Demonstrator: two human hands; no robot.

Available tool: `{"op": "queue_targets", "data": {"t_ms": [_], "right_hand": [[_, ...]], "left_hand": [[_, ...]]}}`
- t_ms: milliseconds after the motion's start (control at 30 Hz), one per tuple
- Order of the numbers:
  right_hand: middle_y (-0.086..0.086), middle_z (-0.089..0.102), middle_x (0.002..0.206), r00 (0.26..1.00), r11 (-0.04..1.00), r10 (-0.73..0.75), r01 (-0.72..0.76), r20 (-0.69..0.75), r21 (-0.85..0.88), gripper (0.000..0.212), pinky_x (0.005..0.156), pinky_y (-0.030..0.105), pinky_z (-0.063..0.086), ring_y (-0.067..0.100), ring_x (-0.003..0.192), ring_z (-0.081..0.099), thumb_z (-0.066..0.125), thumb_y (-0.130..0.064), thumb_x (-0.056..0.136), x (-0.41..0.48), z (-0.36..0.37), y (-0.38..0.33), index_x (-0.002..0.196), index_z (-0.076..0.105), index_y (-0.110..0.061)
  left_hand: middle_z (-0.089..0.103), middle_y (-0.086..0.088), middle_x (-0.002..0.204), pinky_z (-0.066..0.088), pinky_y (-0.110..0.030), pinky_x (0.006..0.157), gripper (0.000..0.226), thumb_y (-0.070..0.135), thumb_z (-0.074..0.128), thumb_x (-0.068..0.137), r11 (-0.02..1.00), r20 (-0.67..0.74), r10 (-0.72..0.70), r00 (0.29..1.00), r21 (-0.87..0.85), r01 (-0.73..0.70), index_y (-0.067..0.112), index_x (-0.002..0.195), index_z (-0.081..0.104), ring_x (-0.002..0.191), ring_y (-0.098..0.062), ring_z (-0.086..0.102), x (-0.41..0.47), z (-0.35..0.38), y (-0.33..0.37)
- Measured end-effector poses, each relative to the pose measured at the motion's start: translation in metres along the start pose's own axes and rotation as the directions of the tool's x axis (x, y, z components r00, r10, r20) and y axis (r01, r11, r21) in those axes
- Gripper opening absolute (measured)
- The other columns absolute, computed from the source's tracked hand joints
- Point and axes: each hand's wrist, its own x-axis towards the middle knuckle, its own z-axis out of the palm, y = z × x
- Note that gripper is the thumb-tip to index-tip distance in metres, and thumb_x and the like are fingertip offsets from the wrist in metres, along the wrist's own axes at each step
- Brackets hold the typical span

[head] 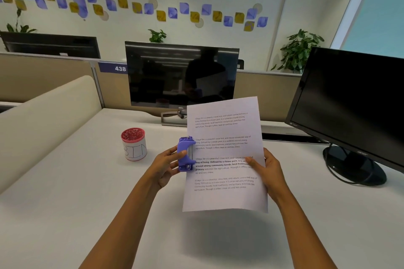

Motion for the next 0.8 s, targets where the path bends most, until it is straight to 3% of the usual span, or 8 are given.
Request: {"op": "queue_targets", "data": {"t_ms": [300, 567, 800], "right_hand": [[0.0, 0.067, 0.11, 1.0, 0.996, 0.021, -0.02, -0.011, 0.091, 0.032, 0.07, 0.031, 0.06, 0.024, 0.095, 0.067, 0.064, -0.019, 0.084, -0.0057, 0.006, 0.0097, 0.114, 0.056, -0.028], [0.002, 0.067, 0.111, 0.999, 0.994, 0.034, -0.035, 0.006, 0.108, 0.036, 0.066, 0.028, 0.059, 0.026, 0.095, 0.067, 0.063, -0.019, 0.084, -0.0043, 0.0046, 0.0101, 0.119, 0.054, -0.023], [0.006, 0.067, 0.112, 0.998, 0.988, 0.064, -0.066, 0.018, 0.139, 0.04, 0.069, 0.033, 0.059, 0.029, 0.096, 0.066, 0.064, -0.018, 0.084, -0.0034, 0.0037, 0.0111, 0.123, 0.054, -0.018]], "left_hand": [[0.06, -0.003, 0.1, 0.045, -0.043, 0.088, 0.034, 0.012, 0.059, 0.087, 1.0, -0.003, 0.021, 1.0, 0.024, -0.021, 0.016, 0.119, 0.048, 0.091, -0.022, 0.059, -0.0021, 0.0029, 0.0031], [0.054, -0.009, 0.116, 0.045, -0.044, 0.088, 0.046, 0.012, 0.059, 0.086, 1.0, -0.008, 0.023, 1.0, 0.014, -0.023, 0.012, 0.13, 0.044, 0.105, -0.029, 0.054, -0.0038, 0.0039, 0.006], [0.06, -0.005, 0.099, 0.045, -0.044, 0.087, 0.036, 0.011, 0.059, 0.086, 0.999, -0.016, 0.038, 0.999, 0.018, -0.038, 0.015, 0.12, 0.047, 0.09, -0.024, 0.06, -0.0048, 0.0046, 0.0045]]}}
